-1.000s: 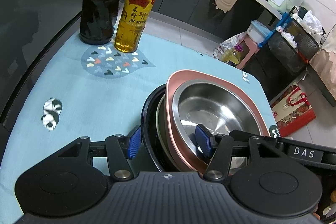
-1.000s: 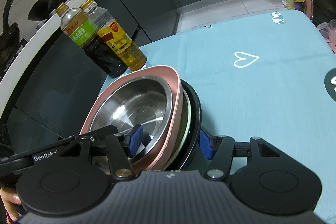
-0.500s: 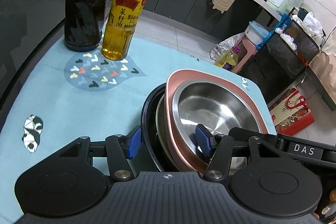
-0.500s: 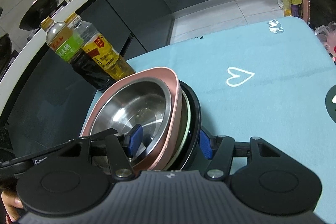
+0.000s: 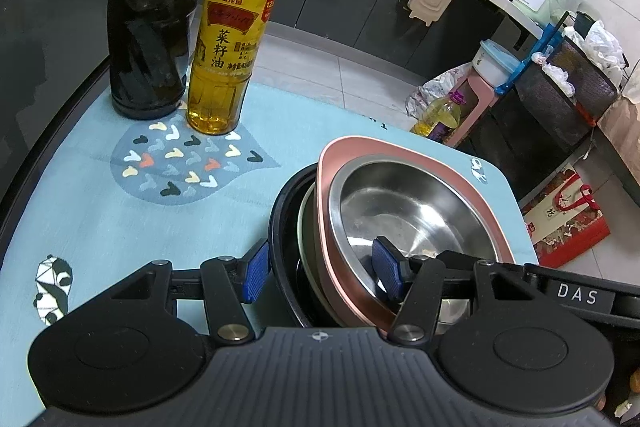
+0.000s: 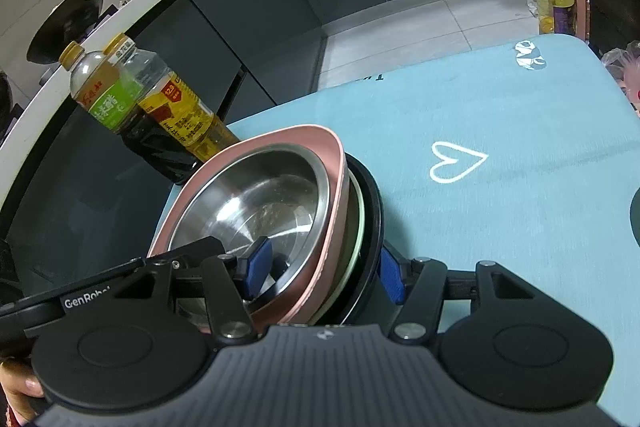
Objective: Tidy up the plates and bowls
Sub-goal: 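Carry the dish stack with the left gripper toward the bottles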
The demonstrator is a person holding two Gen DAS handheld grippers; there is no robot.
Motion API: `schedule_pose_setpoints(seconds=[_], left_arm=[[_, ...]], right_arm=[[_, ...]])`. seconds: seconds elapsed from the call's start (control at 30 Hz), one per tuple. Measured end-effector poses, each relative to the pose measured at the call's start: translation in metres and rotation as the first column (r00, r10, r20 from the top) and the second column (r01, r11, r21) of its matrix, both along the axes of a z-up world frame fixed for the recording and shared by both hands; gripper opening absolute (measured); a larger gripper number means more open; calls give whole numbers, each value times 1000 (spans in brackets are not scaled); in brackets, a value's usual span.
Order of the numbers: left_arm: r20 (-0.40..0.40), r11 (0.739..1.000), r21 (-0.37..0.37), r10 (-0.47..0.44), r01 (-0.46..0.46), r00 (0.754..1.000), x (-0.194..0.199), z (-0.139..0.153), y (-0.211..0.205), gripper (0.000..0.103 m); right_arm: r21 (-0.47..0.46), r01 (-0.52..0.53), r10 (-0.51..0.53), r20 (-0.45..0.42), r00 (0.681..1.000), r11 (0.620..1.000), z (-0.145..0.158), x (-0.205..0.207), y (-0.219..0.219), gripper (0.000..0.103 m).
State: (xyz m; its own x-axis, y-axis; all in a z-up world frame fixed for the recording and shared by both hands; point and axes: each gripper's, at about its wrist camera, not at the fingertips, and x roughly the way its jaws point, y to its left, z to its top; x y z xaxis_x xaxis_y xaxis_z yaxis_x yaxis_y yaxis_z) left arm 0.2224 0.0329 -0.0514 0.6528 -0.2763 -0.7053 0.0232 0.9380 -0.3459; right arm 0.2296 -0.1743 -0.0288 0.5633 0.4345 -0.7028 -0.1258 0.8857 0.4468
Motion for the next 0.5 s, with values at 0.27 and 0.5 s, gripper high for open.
schedule_pose_setpoints(seconds=[0.27, 0.5], left_arm=[[0, 1000, -12, -1, 1, 1000, 11, -8, 0, 52], [26, 1000, 0, -11, 11, 1000, 10, -17, -1, 53]], right_arm=[[-1, 13, -13, 6, 1000, 1000, -5, 7, -2, 48], [-1, 21, -21, -4, 1000, 1000, -15, 9, -4, 48]])
